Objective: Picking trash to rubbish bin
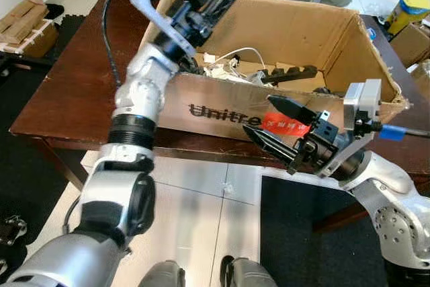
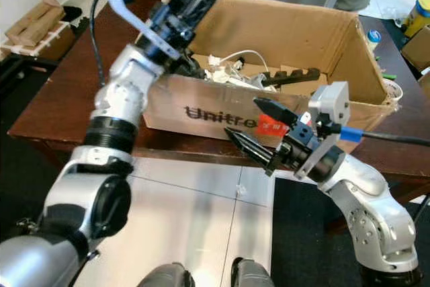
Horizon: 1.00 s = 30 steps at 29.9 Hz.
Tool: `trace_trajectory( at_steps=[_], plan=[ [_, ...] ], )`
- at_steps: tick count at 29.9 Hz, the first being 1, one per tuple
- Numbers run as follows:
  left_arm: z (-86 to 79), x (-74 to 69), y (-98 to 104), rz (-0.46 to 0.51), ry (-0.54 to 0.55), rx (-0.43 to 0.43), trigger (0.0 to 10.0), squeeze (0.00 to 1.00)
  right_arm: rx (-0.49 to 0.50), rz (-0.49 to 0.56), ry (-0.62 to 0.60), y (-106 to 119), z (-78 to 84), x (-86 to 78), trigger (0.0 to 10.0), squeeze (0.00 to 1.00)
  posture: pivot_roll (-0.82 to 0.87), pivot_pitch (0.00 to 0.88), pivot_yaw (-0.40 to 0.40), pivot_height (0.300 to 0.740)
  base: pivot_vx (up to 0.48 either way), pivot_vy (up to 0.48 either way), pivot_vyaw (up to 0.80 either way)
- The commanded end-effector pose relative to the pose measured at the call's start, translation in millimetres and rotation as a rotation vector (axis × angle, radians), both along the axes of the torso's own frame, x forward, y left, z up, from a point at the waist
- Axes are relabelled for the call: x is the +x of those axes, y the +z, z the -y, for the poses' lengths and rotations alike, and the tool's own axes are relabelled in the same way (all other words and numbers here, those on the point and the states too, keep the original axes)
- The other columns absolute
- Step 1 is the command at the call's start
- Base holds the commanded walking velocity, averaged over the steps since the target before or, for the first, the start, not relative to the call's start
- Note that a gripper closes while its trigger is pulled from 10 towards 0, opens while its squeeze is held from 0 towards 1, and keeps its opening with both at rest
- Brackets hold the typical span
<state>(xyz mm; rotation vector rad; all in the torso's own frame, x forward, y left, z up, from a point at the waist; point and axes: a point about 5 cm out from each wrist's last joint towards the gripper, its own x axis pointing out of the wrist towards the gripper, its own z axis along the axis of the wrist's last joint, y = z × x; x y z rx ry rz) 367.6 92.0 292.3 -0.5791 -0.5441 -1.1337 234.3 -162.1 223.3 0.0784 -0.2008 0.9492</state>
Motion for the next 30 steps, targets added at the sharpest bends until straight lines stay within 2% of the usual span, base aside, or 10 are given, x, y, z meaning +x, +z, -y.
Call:
trace_trajectory(
  at_steps=[1,7,11,14,18,26,30],
  plan=[
    [-8.0,-5.2,-3.1,-0.007,-0.076,-0.011,10.0,0.0,0.004,-0.008,0.029,-2.6,-3.3,-1.3,10.0,0.0,0.04,0.1,-0.031,0.74,0.0,0.0,0.0],
    [-16.8,-15.3,-11.1,-0.013,-0.161,-0.009,10.0,0.0,0.007,-0.027,0.06,-6.9,-5.9,-1.0,10.0,0.0,0.06,0.093,-0.038,0.74,0.0,0.0,0.0],
    [-21.0,-23.9,-26.4,-0.052,-0.22,0.034,10.0,0.0,-0.003,-0.063,0.08,-14.7,-7.2,1.0,10.0,0.0,0.06,0.084,-0.046,0.74,0.0,0.0,0.0],
    [-20.6,-25.2,-34.4,-0.074,-0.225,0.054,10.0,0.0,-0.01,-0.084,0.082,-19.4,-7.0,2.5,10.0,0.0,0.06,0.084,-0.046,0.74,-0.274,0.0,0.0],
    [-20.2,-30.7,-52.6,-0.11,-0.247,0.135,10.0,0.0,-0.035,-0.15,0.071,-36.6,-5.5,5.4,10.0,0.0,0.07,0.088,-0.048,0.74,-0.372,0.0,0.0],
    [-21.6,-37.4,-57.3,-0.121,-0.28,0.16,10.0,0.0,-0.037,-0.179,0.072,-44.0,-6.7,5.0,10.0,0.0,0.07,0.096,-0.044,0.74,-0.394,0.0,0.0],
    [-20.1,-43.0,-62.1,-0.114,-0.312,0.206,10.0,0.0,-0.038,-0.193,0.069,-47.6,-6.6,4.5,10.0,0.0,0.07,0.105,-0.04,0.74,-0.398,0.0,0.0]
  ],
)
